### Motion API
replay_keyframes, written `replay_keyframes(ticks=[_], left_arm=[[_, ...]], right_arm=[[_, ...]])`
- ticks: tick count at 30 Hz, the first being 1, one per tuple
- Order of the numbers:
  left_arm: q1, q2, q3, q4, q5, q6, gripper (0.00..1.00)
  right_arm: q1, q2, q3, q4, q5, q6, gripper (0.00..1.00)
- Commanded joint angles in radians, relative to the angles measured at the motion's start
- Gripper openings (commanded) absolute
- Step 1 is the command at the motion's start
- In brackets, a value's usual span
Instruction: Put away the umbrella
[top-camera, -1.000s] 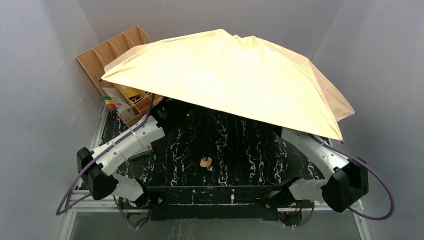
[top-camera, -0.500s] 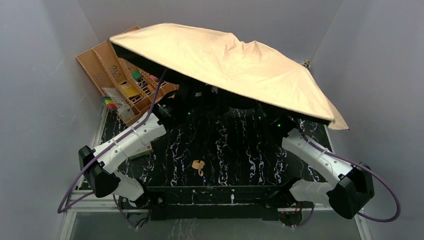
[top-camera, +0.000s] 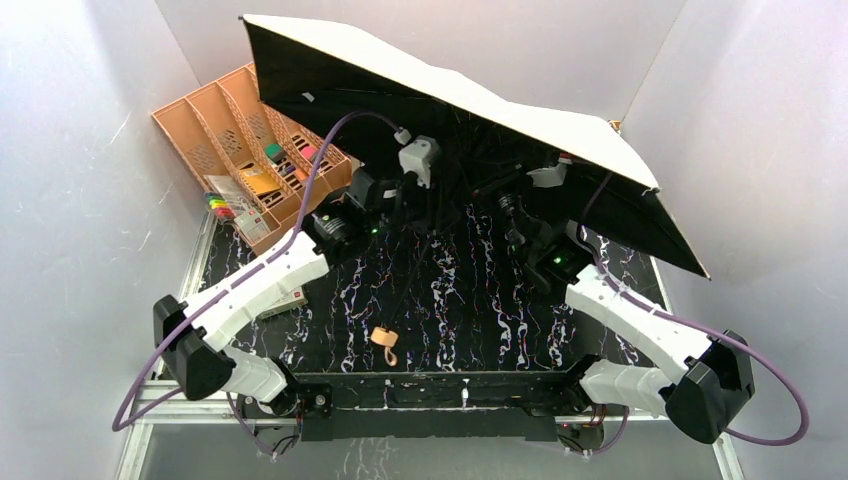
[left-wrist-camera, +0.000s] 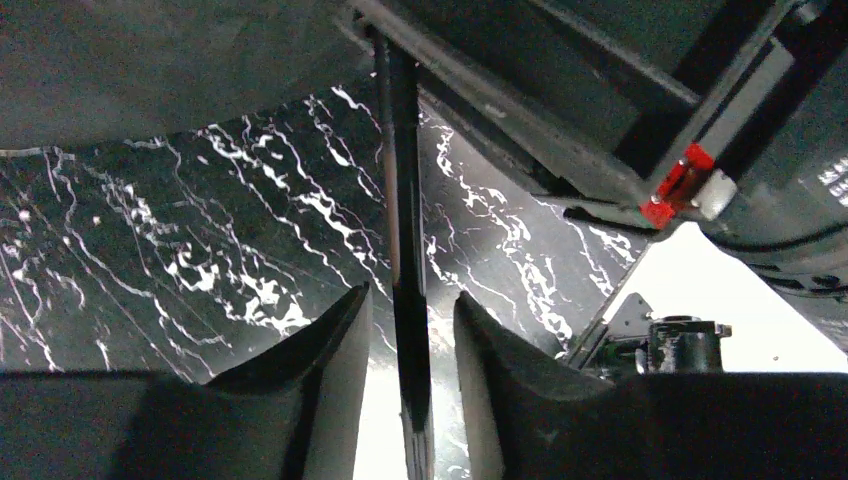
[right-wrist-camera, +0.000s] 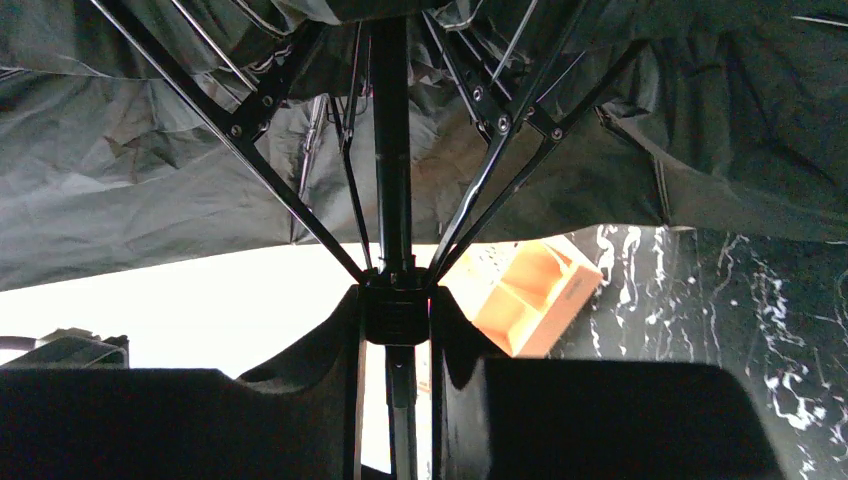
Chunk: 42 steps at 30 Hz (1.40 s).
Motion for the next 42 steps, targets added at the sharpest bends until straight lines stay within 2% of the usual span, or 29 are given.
replay_keyframes(ticks=[1, 5, 9, 15, 21, 25, 28, 34, 38, 42], left_arm=[[0.014, -0.14, -0.108, 0.129, 0.012, -0.031, 0.41], [0.013, -0.211, -0.193, 0.094, 0.047, -0.065, 0.59], [0.013, -0.271, -0.27, 0.049, 0.075, -0.099, 0.68], [0.012, -0.382, -0.411, -0.006, 0.106, -0.172, 0.72], [0.008, -0.428, -0.475, -0.066, 0.144, -0.212, 0.69], [0.009, -0.439, -0.506, -0.09, 0.153, -0.217, 0.62], [0.009, -0.426, -0.518, -0.089, 0.159, -0.22, 0.51], [0.008, -0.375, -0.486, -0.053, 0.133, -0.228, 0.0], [0.008, -0.294, -0.339, 0.048, 0.098, -0.224, 0.0], [0.008, -0.182, -0.148, 0.131, 0.056, -0.165, 0.0]], right_arm=[[-0.012, 0.009, 0.082, -0.056, 0.008, 0.001, 0.0], [-0.059, 0.043, 0.11, -0.034, -0.015, 0.005, 0.0], [-0.085, 0.063, 0.122, -0.024, -0.022, 0.014, 0.0], [-0.124, 0.08, 0.132, -0.019, -0.051, 0.012, 0.0], [-0.139, 0.096, 0.127, -0.011, -0.093, 0.03, 0.0], [-0.14, 0.103, 0.126, -0.004, -0.109, 0.033, 0.0], [-0.141, 0.103, 0.124, -0.002, -0.122, 0.033, 0.0], [-0.148, 0.085, 0.109, -0.01, -0.184, -0.01, 0.0], [-0.131, 0.046, 0.03, -0.043, -0.307, -0.027, 0.0], [-0.033, 0.013, -0.071, -0.084, -0.324, 0.016, 0.0]])
